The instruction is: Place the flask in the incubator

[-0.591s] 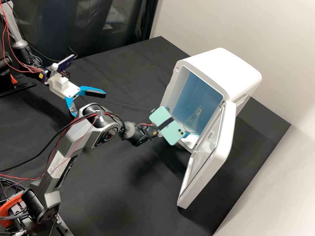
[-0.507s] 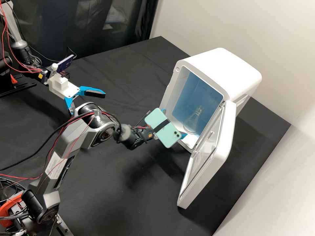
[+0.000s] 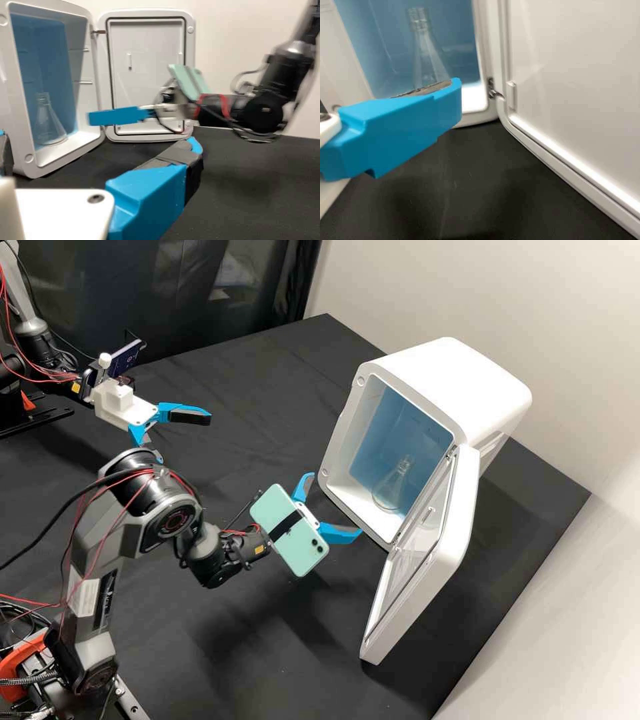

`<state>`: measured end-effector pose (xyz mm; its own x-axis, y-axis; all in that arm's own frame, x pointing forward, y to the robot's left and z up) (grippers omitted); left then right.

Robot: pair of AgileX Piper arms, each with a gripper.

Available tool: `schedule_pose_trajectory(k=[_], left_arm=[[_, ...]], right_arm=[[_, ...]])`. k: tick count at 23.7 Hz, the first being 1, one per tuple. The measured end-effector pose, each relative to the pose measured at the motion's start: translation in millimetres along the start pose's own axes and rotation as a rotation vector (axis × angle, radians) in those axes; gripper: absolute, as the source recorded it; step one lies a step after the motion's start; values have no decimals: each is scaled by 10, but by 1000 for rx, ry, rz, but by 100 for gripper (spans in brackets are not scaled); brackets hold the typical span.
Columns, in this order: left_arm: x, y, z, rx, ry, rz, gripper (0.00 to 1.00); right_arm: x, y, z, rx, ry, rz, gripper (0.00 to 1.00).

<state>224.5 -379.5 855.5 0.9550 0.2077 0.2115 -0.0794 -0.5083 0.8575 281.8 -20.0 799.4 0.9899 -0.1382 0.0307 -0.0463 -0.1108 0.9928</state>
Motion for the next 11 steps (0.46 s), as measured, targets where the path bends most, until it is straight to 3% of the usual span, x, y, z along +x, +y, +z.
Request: schedule_pose_trajectory(k=[5, 9, 10, 11], left_arm=[[-5, -3, 0, 0, 0, -1, 100], [-5, -3, 0, 0, 0, -1, 100], [-5, -3, 0, 0, 0, -1, 100], [-5, -3, 0, 0, 0, -1, 100]], right_arm=[[-311, 107, 43, 17, -40, 37, 100], [-529, 185, 60, 58, -14, 42, 100], [-572, 199, 74, 77, -12, 38, 100], [-622, 224, 91, 131, -8, 34, 100]])
